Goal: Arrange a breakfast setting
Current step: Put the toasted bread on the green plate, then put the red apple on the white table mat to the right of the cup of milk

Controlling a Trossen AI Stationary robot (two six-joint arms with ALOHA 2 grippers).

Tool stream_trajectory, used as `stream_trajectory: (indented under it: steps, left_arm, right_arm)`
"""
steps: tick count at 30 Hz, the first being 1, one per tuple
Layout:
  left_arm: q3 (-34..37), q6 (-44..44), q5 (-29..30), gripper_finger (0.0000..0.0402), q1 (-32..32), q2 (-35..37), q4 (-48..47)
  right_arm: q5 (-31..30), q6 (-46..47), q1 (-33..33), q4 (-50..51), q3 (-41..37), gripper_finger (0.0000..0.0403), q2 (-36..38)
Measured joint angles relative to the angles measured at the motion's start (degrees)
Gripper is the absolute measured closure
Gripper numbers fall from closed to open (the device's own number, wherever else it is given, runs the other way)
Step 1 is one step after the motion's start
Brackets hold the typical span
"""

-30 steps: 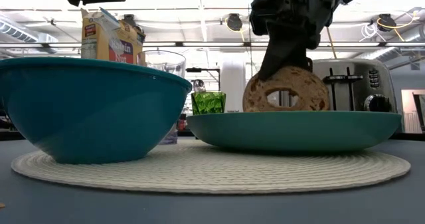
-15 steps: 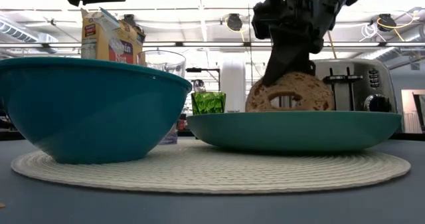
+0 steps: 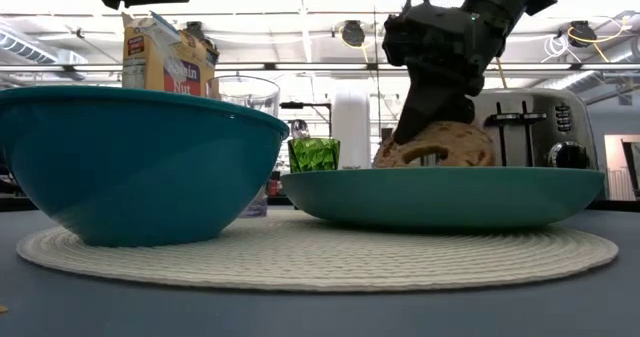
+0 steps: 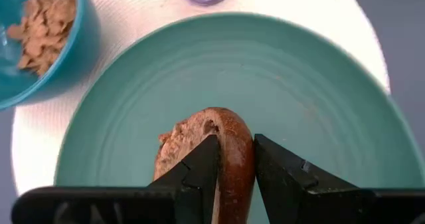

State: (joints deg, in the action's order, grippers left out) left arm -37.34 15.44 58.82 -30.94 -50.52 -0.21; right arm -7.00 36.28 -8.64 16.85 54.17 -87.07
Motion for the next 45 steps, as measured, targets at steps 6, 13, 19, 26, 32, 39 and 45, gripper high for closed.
stream_trajectory:
  steps: [6,13,19,26,32,39,45]
  left_arm:
    - [0.0,0.0,-0.01,0.0009,0.0,0.0,0.0]
    - [0.0,0.0,0.01,0.0009,0.0,0.0,0.0]
    - [0.0,0.0,-0.01,0.0009,0.0,0.0,0.0]
    - [0.0,0.0,-0.01,0.0009,0.0,0.0,0.0]
    - [0.0,0.0,-0.01,0.0009,0.0,0.0,0.0]
    - [0.0,0.0,0.01,0.0009,0.0,0.0,0.0]
    - [0.0,0.0,-0.01,0.0009,0.0,0.0,-0.01]
  right_arm:
    - [-0.35,-0.53,0.09,-1.43,-0.02,0.0314,0.01]
    - [-0.35,-0.24,0.09,-1.99,-0.02,0.0303,0.01]
    - [-0.33,0.48,0.09,-1.99,-0.02,0.0248,-0.01]
    - [-0.39,0.0,0.09,-1.97,-0.02,0.0186,-0.01]
    - [-0.4,-0.07,0.09,-1.82,-0.02,0.0153,0.01]
    - [-0.44,-0.07,0.09,-1.82,-0.02,0.0132,0.01]
    - [-0.42,-0.07,0.09,-1.82,-0.02,0.0126,0.01]
